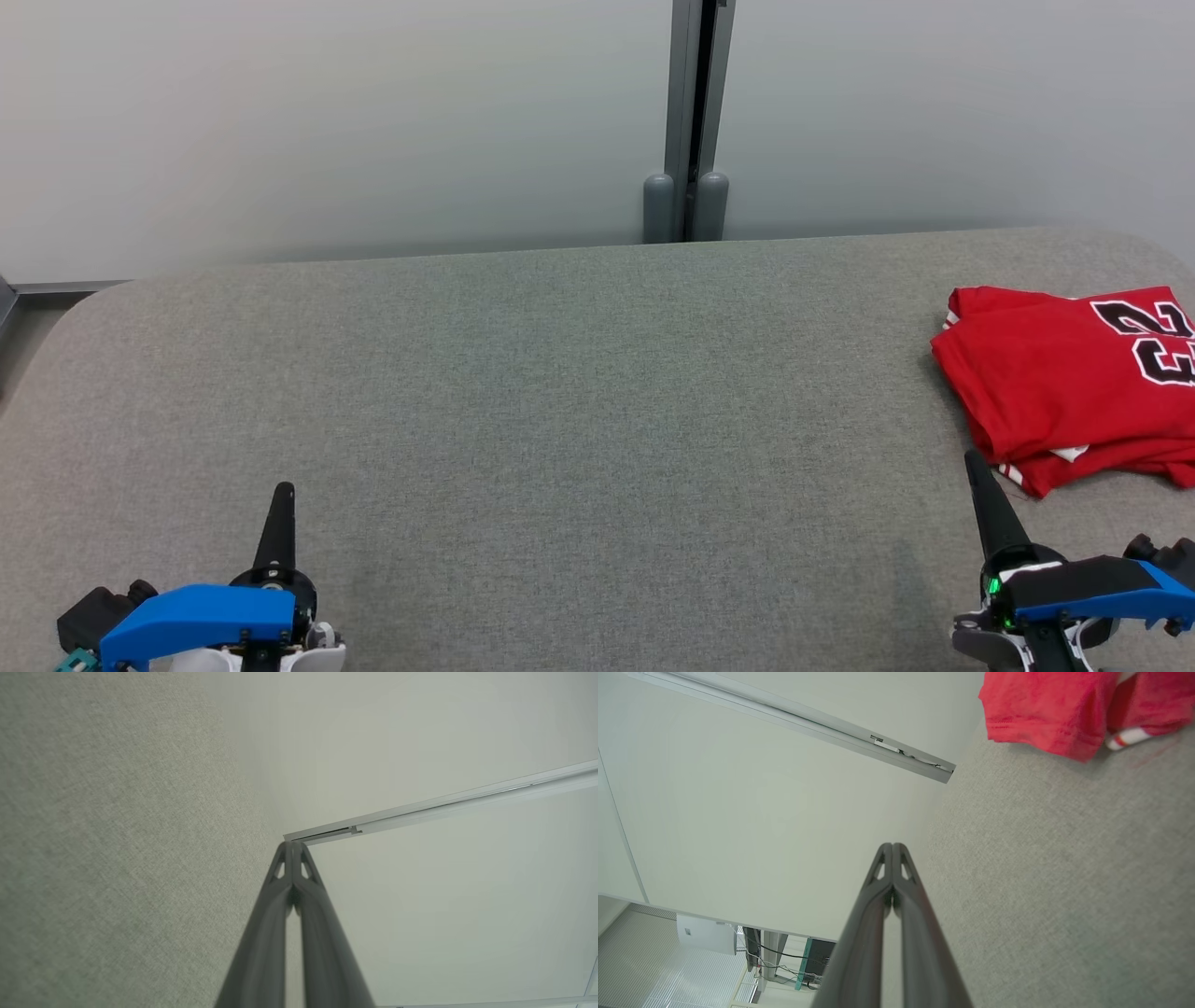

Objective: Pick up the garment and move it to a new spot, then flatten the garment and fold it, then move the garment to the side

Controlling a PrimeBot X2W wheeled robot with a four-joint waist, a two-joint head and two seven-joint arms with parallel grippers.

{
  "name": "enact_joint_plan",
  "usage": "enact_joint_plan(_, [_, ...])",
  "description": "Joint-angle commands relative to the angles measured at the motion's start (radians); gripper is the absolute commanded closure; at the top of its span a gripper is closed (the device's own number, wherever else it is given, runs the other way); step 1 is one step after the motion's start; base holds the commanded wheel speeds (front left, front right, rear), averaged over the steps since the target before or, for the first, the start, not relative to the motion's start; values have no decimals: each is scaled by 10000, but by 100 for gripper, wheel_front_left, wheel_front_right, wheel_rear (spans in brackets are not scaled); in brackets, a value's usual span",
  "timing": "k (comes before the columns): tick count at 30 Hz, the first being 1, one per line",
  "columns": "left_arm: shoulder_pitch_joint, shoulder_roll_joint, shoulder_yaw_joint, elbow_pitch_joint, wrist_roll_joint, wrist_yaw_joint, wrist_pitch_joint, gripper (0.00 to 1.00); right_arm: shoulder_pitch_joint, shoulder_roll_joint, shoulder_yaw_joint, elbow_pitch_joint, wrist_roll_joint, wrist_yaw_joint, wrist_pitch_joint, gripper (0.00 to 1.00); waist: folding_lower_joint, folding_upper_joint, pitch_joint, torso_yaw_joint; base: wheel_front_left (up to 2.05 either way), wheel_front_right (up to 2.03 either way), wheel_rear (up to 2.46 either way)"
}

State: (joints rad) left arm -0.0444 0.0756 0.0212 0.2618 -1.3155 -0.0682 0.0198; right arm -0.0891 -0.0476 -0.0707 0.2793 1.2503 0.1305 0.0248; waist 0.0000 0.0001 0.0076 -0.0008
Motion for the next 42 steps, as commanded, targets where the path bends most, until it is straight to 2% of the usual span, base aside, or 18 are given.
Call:
enact_joint_plan(1, [-250, -7, 116, -98, -205, -75, 73, 100, -198, -35, -47, -114, 283, 3, 70, 100, 0, -1, -2, 1, 0, 0, 0])
enact_joint_plan(42, [-681, -249, 912, -183, -2874, -652, 921, 100, -250, -42, -439, -355, 3497, 4, 881, 100, 0, -1, -43, 7, 0, 0, 0])
